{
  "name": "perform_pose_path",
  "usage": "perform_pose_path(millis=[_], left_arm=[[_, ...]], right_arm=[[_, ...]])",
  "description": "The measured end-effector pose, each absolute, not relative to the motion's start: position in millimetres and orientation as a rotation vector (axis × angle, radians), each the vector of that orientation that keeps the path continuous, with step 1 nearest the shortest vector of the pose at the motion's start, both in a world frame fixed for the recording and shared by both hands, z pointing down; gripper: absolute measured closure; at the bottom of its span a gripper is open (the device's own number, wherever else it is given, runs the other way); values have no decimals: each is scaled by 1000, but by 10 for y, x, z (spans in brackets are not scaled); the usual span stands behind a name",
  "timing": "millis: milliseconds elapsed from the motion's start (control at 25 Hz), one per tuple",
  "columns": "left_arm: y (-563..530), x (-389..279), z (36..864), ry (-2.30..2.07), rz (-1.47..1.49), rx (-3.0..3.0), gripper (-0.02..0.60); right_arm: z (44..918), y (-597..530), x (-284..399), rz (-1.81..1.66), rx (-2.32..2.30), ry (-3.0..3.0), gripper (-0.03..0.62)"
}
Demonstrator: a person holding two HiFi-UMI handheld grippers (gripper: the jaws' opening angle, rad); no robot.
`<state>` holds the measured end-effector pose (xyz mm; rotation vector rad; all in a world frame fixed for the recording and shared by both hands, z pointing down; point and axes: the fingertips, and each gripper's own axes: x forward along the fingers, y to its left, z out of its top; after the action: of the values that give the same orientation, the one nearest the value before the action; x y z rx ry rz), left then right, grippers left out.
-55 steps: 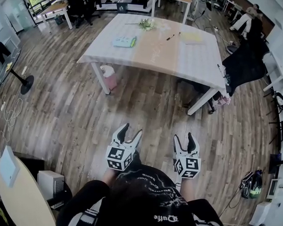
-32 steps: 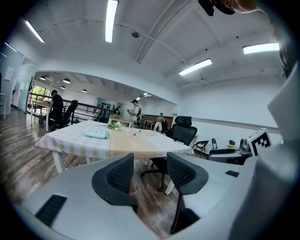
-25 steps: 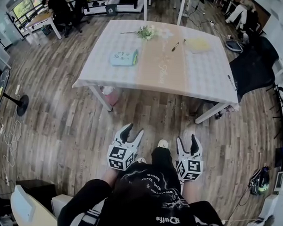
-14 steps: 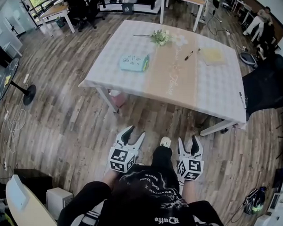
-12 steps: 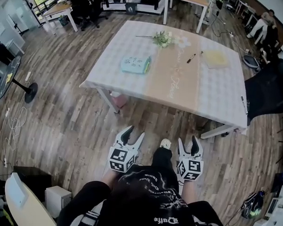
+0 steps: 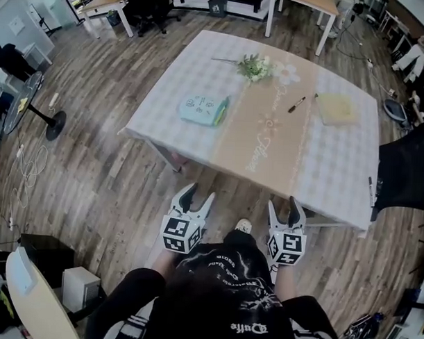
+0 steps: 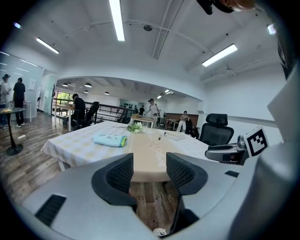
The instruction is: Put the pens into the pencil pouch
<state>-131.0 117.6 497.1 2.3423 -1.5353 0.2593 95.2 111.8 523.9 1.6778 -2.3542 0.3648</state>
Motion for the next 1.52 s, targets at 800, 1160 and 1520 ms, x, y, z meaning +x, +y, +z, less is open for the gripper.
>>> perform_pose_path(millis=[800,1160,1520], left_arm=[[-223,-596,4915,-1730,318,2197,351],[-900,-967,4981,-1823,444,2132,364],[-1639,-1287,5152,-1773,587,2116,379]], right_arm=[[5195,-203,1822,403,1562,-2436,349],[5250,-422,1827,428,1568,-2410,349],[5152,-756,1848,434,1669,-2338,350]])
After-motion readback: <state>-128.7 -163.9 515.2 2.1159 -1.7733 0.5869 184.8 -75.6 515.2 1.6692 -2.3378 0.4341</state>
